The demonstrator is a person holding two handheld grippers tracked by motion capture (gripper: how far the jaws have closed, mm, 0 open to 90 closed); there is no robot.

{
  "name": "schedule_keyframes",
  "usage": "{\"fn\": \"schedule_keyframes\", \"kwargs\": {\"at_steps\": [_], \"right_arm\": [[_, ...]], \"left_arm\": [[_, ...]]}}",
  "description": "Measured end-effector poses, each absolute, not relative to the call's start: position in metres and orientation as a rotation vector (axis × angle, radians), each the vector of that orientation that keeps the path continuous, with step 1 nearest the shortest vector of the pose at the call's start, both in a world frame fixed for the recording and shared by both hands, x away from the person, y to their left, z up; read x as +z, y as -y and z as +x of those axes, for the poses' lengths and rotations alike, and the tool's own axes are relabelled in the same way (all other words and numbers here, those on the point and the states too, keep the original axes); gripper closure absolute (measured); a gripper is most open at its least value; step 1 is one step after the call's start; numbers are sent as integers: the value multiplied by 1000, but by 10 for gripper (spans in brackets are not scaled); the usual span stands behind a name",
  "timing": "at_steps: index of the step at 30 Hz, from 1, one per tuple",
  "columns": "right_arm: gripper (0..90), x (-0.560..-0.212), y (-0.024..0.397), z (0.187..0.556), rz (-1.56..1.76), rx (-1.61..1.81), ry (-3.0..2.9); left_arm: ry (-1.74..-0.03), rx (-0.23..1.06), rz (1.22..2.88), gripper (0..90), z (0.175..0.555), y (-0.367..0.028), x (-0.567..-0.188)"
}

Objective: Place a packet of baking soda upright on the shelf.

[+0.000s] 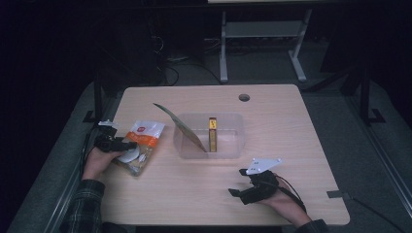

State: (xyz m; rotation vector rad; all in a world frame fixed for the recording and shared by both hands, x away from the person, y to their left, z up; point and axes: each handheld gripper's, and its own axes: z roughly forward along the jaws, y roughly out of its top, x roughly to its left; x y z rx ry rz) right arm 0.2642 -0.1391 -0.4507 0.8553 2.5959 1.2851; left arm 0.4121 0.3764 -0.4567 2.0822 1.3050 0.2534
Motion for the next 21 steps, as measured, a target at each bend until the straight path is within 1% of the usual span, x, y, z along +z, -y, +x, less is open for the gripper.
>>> {"fn": "schedule_keyframes", "kwargs": {"at_steps": [2,6,7,8,9,10,15,17,21], "right_arm": [[196,-451,139,264,853,1283,-2597],[196,-450,138,263,856,1281,-2599],[196,-450,138,264,852,1282,-2597],[196,-451,138,264,851,1281,-2595],[196,-451,138,264,858,1282,-2595],[196,-451,138,265,862,1281,-2597],[196,-450,139,265,849,1281,-2594],[195,-450,139,265,863,1285,-2591],[195,-450,139,268,865,1298,-2590]], "left_arm": [[-1296,246,2080,398,412,-376,-457],[-1276,215,2078,594,411,-376,-456],[-1261,207,2077,664,411,-376,-456],[-1259,205,2073,714,410,-376,-455],[-1258,215,2078,798,409,-376,-454],[-1250,219,2085,860,409,-376,-454],[-1222,206,2032,892,405,-379,-450],[-1210,202,1973,894,400,-380,-446],[-1183,225,1967,895,389,-380,-438]]}}
